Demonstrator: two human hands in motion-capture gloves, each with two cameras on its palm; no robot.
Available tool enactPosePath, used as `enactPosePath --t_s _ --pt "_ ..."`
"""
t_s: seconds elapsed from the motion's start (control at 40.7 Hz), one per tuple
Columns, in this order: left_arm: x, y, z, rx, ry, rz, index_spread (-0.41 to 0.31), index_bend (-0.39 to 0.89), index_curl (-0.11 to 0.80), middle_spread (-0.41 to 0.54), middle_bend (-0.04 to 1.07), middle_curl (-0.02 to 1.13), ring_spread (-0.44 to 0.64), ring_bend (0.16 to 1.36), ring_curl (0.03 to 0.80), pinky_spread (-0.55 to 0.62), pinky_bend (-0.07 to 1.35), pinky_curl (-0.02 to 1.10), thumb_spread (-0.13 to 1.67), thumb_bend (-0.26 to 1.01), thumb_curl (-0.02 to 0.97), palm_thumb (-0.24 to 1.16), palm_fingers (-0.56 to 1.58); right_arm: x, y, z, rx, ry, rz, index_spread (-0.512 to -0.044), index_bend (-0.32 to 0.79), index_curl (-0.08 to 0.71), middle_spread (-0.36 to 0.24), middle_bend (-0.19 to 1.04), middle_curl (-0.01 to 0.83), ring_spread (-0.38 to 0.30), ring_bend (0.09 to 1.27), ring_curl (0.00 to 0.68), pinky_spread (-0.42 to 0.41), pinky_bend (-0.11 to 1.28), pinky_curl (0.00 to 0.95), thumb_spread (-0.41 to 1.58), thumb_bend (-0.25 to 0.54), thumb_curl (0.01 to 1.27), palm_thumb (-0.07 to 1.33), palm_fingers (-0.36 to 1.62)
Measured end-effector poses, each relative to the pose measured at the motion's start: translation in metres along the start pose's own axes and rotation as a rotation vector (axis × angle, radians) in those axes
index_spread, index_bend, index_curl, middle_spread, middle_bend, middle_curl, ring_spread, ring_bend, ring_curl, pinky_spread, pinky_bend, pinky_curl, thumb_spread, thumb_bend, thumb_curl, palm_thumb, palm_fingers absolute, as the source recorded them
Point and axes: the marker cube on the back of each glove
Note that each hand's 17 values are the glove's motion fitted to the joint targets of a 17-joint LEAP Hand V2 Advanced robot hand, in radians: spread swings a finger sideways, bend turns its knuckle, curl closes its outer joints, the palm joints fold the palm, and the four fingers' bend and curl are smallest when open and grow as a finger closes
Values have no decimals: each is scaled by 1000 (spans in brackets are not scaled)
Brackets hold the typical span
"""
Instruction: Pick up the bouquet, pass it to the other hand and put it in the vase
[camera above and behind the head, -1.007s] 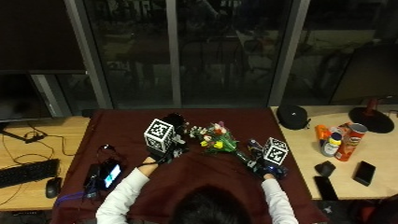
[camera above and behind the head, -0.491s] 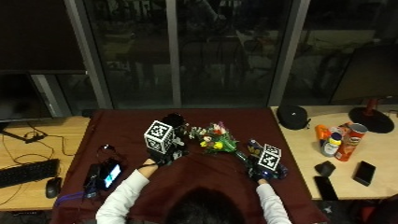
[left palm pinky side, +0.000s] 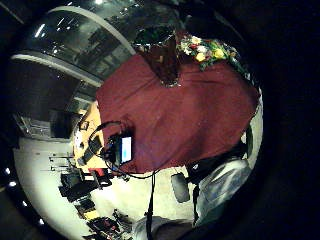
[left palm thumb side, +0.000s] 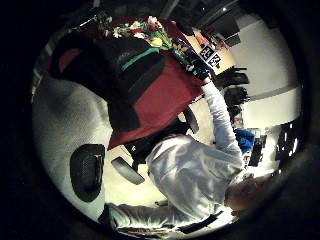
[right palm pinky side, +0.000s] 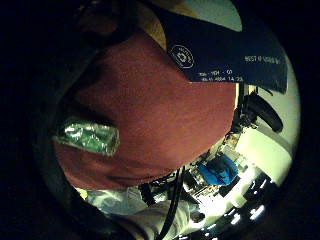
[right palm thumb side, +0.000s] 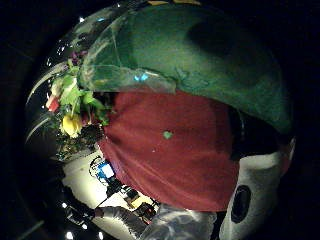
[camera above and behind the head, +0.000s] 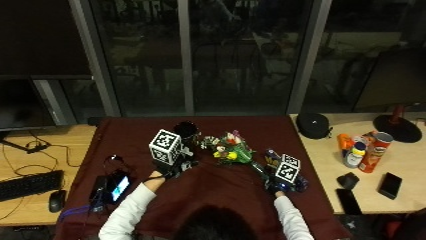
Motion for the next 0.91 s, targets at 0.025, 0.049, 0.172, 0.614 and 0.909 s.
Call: enactPosePath --t_s 0.025,0.049,0.172,0.614,0.909 --pt "-1 0 0 -1 0 -1 -19 124 275 98 184 332 100 587 313 122 367 348 1057 -23 279 164 472 0 -4 -1 65 -3 -17 -222 310 389 -131 361 500 -180 476 424 -196 359 363 1079 36 419 1001 1107" --pt "-1 0 0 -3 1 -2 -20 124 274 98 184 333 100 586 313 122 367 349 1057 -23 279 164 472 -1 -4 -2 107 -11 -37 -223 304 394 -131 355 502 -181 470 426 -200 363 367 1065 32 426 1007 1111" --pt "-2 1 -1 -2 8 -3 -21 122 273 94 186 338 99 585 314 122 363 350 1057 -23 280 164 476 2 -12 1 125 -66 -53 -230 232 403 -141 288 499 -199 503 448 -242 458 402 979 8 459 1030 1200" --pt "-2 -1 0 -17 13 -13 -22 120 270 80 187 349 87 582 317 107 353 352 1059 -23 280 165 493 -24 18 -17 227 -169 -239 -215 185 436 -155 224 546 -229 723 533 -267 753 512 992 2 510 1117 1275" --pt "-1 0 0 -27 9 -15 -22 119 266 77 186 353 84 577 318 96 358 356 1059 -23 279 165 496 -35 36 -27 264 -264 -329 -217 174 466 -142 226 578 -229 751 541 -276 790 514 1076 -19 461 1092 1255"
